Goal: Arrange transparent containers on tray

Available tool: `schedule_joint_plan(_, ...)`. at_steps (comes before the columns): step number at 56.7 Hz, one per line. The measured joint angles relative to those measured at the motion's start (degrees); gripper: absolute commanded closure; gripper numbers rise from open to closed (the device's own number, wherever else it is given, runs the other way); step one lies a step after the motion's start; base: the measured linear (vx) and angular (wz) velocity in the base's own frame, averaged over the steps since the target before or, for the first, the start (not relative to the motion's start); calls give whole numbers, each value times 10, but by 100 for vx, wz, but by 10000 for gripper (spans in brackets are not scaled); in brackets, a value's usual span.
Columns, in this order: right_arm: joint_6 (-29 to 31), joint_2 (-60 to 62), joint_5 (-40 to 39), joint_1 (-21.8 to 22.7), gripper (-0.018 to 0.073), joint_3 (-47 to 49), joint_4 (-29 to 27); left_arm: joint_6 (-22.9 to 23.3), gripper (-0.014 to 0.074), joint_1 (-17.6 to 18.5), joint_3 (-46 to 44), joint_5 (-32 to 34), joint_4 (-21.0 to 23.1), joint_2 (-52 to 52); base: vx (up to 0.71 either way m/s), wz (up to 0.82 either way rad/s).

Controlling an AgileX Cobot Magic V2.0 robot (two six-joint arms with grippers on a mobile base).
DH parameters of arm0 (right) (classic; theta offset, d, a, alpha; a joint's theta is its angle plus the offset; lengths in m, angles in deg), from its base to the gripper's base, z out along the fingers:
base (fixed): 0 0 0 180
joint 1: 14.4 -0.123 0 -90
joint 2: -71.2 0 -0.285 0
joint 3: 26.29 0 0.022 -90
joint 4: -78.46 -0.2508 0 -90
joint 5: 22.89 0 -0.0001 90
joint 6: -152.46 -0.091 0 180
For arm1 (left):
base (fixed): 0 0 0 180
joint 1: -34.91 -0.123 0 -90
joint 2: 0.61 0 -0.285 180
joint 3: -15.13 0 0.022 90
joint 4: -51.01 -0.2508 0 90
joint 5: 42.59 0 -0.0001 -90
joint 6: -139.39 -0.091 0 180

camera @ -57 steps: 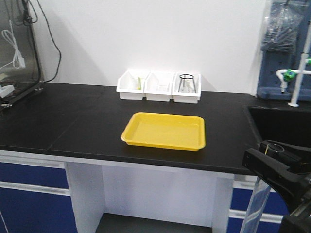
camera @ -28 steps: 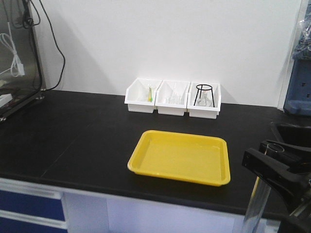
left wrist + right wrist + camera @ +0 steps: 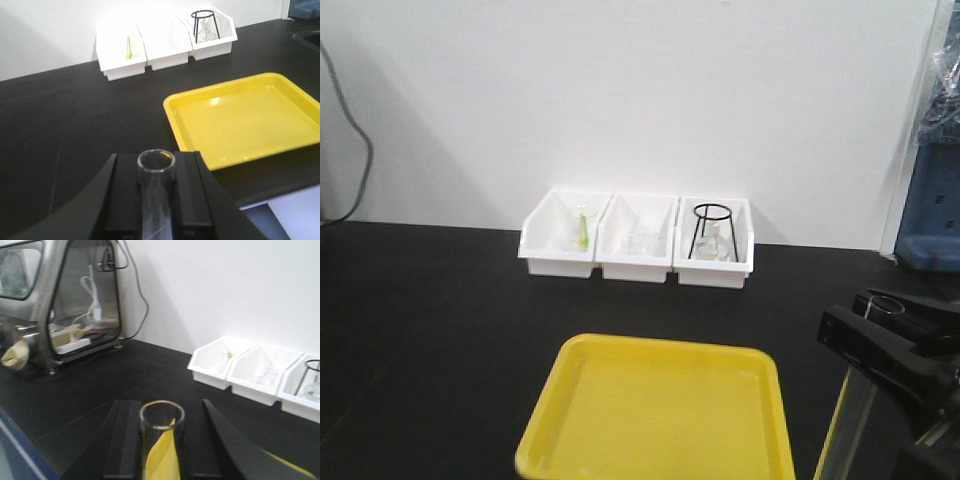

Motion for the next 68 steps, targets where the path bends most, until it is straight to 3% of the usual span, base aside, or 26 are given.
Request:
schedule_joint_plan(33,0,0,1,0,571,0,0,0,594,0,0,0,0,-1,34,-27)
schedule_joint_plan(68,0,-1,1,0,571,0,0,0,594,0,0,0,0,-1,5,-5)
